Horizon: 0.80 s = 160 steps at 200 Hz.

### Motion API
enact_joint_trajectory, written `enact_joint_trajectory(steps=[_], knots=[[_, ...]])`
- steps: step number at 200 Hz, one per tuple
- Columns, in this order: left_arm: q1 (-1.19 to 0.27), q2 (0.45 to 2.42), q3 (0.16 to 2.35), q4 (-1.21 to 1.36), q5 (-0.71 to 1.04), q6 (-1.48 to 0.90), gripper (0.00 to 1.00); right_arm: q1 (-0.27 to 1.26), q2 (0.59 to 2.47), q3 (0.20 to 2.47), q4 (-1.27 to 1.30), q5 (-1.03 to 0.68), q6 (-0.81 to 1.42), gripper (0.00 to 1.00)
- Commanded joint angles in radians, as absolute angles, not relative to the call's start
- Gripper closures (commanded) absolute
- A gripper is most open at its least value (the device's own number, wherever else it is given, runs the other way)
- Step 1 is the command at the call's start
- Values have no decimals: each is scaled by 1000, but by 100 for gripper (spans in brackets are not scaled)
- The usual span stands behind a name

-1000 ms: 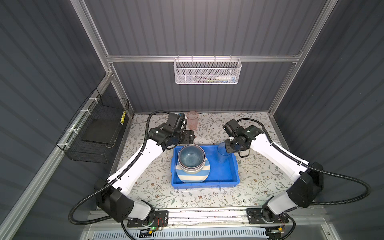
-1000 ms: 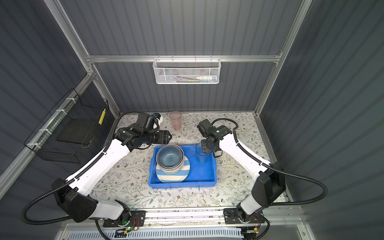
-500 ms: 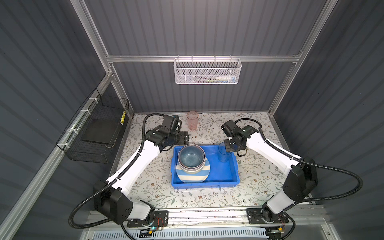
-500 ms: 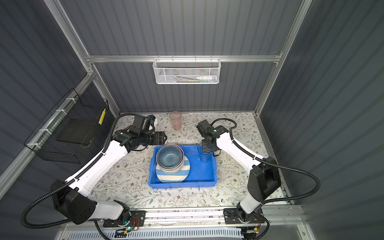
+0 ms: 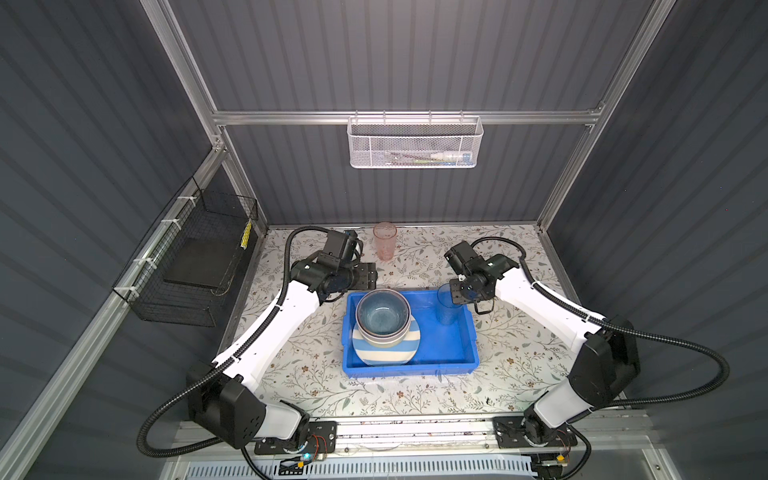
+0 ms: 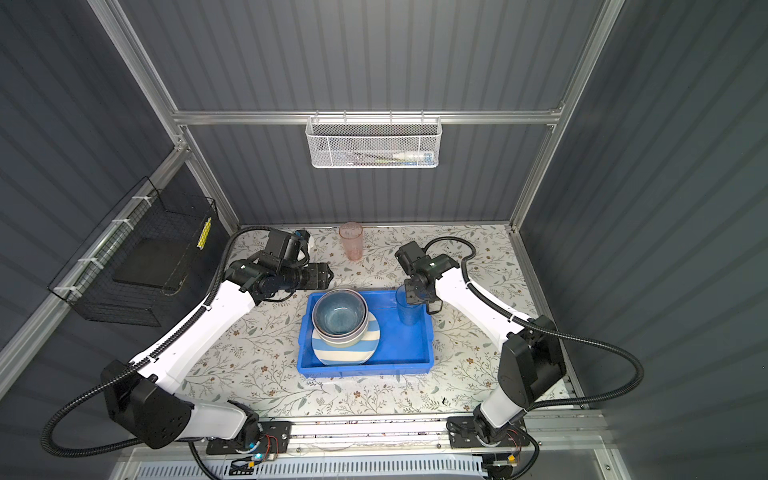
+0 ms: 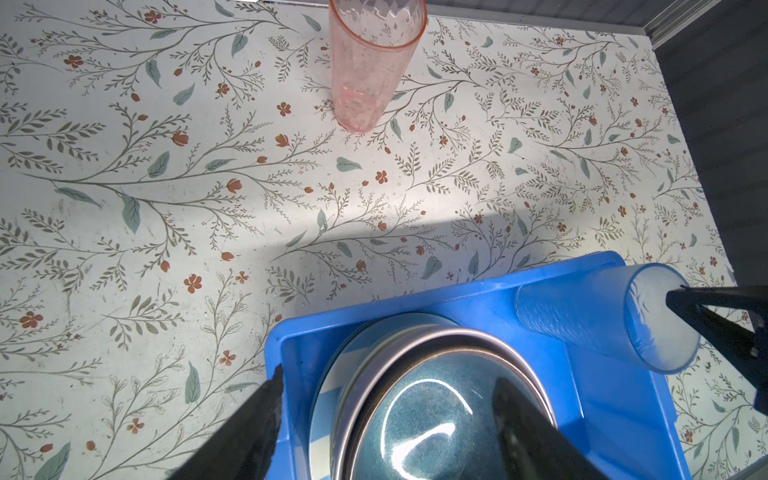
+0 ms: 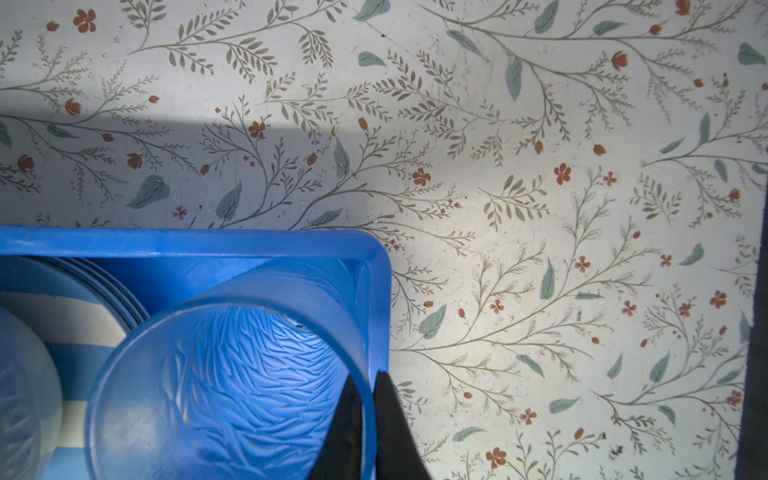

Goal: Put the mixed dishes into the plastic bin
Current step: 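Lower the blue tumbler into the bin corner with the right gripper while the left withdraws, then open the right gripper and raise it while the left gripper grasps the pink tumbler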

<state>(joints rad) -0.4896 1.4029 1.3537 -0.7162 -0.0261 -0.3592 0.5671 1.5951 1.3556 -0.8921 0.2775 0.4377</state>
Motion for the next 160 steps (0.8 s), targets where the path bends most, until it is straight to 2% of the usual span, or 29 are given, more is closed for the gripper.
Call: enact_joint_trajectory(steps=[1,23,46,74,105,137,160], knots=[[-477,1415,1364,-718,-34,-335,19,560,1584,1351,-897,279,441,85],[-458,1439,1392,-715,-20,-327,19,560,1566,1374,-919,264,445,84],[-433,1480,1449,-705,10,-320,19,561,1548,1404,-954,256,446,76],[-381,1552,1515,-677,64,-302,19,561,1517,1427,-987,251,446,57],[-316,1687,1650,-681,131,-270,25,561,1451,1410,-967,234,438,36],[-274,1831,1801,-688,202,-241,32,560,1385,1383,-954,227,438,19],[-250,1948,1931,-710,253,-225,38,561,1341,1365,-947,218,435,11]])
